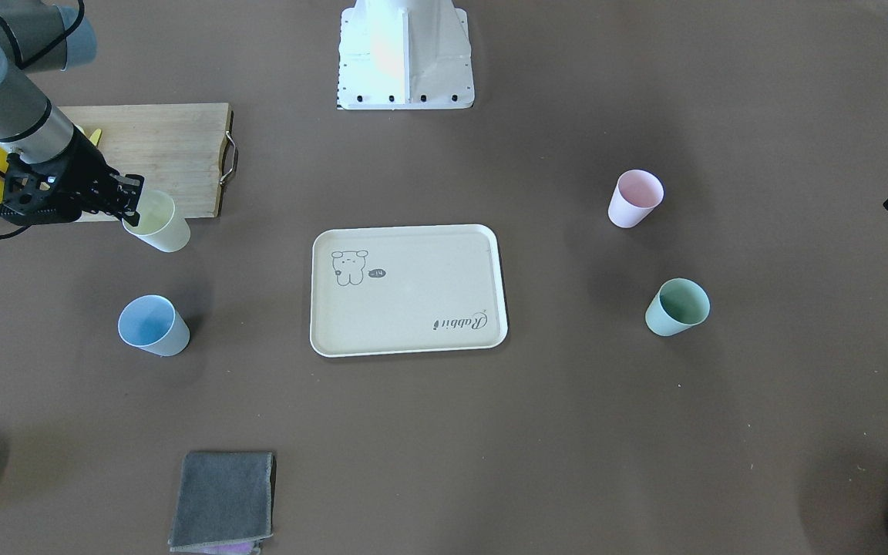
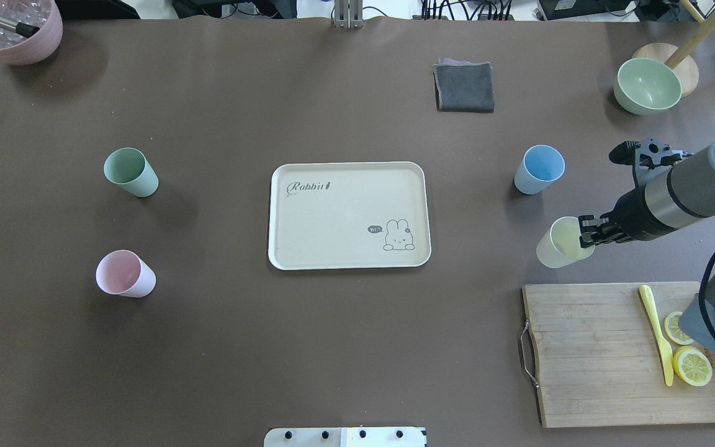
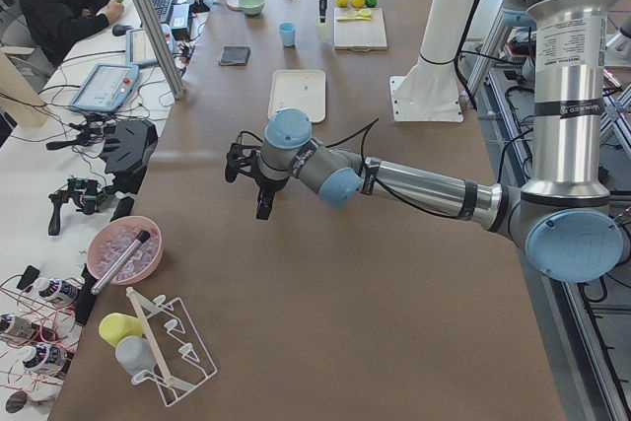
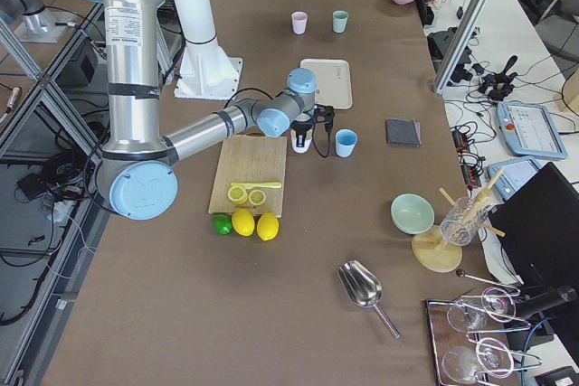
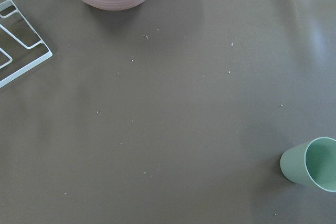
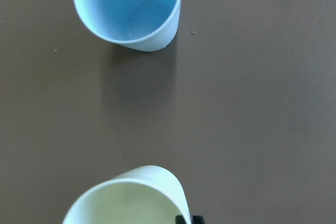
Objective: Place all cups on tray
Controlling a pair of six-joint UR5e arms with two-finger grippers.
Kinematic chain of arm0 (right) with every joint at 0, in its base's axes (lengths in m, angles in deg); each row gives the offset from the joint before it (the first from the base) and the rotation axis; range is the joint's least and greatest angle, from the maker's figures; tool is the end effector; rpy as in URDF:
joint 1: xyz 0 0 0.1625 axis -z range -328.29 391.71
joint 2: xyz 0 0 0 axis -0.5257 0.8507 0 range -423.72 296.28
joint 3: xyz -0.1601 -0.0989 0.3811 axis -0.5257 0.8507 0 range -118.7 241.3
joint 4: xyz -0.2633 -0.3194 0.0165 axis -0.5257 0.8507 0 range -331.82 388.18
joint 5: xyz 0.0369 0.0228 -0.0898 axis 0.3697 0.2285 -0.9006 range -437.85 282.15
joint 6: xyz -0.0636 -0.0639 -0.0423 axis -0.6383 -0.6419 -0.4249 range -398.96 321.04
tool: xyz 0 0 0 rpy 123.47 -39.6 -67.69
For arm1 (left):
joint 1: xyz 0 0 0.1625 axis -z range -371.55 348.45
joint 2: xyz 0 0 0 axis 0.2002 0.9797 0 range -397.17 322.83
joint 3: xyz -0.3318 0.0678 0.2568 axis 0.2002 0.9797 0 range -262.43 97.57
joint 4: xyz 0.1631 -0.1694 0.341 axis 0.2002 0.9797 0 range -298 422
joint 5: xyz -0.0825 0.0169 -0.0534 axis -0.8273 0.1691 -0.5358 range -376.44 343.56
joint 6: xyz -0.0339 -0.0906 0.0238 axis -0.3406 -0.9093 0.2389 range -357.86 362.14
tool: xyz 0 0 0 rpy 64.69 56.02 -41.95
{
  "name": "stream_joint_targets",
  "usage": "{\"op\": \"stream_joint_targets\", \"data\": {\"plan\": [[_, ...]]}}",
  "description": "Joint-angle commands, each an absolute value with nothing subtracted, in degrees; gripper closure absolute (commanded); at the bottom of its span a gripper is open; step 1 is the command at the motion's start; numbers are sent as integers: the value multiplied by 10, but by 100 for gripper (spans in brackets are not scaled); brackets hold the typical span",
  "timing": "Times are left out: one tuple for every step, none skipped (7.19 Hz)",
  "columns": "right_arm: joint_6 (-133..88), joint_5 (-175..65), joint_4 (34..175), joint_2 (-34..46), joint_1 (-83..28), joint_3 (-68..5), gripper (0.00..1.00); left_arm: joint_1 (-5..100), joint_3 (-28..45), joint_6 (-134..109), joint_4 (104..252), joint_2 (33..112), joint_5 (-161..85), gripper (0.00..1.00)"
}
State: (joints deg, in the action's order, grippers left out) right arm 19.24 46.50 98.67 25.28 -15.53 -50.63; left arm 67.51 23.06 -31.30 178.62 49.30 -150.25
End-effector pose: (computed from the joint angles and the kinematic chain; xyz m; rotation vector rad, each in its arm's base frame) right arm -0.2813 -0.4177 0.4279 0.0161 -0.9155 0.0286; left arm 0.0280 -0.4837 0.4994 0.3141 0.9198 -0.1039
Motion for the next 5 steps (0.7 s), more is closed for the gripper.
{"op": "stream_joint_targets", "data": {"plan": [[233, 511, 1072, 151, -184, -517, 100, 644, 241, -374, 1785, 513, -1502, 2], [269, 504, 1122, 101, -174, -522, 100, 598, 267, -432, 1785, 513, -1495, 2], [295, 493, 1145, 65, -158, -521, 100, 557, 292, -479, 1785, 512, -1474, 2], [316, 457, 1153, 42, -122, -516, 100, 515, 312, -520, 1785, 511, -1443, 2], [328, 422, 1161, 8, -91, -494, 100, 473, 317, -544, 1785, 512, -1408, 2]]}}
